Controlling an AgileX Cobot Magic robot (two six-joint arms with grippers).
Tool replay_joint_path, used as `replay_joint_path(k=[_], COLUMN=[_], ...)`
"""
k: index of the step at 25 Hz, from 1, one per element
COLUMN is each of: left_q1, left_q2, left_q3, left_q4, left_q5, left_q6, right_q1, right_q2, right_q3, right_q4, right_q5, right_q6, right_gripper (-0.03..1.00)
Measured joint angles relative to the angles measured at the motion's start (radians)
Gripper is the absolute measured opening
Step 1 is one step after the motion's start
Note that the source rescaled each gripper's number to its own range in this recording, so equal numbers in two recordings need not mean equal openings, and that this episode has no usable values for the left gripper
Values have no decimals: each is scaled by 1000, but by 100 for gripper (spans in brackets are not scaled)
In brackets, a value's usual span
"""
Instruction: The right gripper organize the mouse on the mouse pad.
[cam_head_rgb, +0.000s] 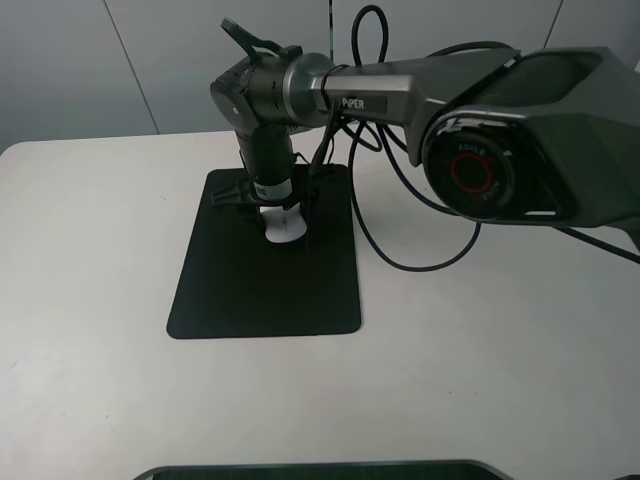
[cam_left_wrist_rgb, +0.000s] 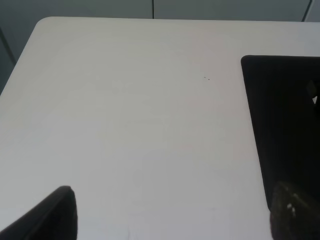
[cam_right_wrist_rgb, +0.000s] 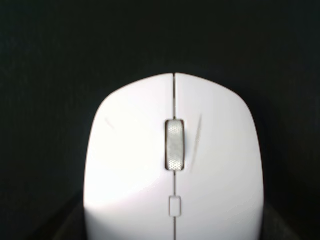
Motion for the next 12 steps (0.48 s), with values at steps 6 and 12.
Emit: replay_joint_path(k=[6,12], left_q1=[0,0], left_q2=[0,0], left_q3=[0,0], left_q4=[0,2], left_q5=[0,0], left_q6=[0,0], right_q1=[-4,-4], right_q2=[5,5], right_q3=[0,0], right_q4=[0,0], right_q5=[-15,-15], right_q6=[0,0], right_gripper=[82,99])
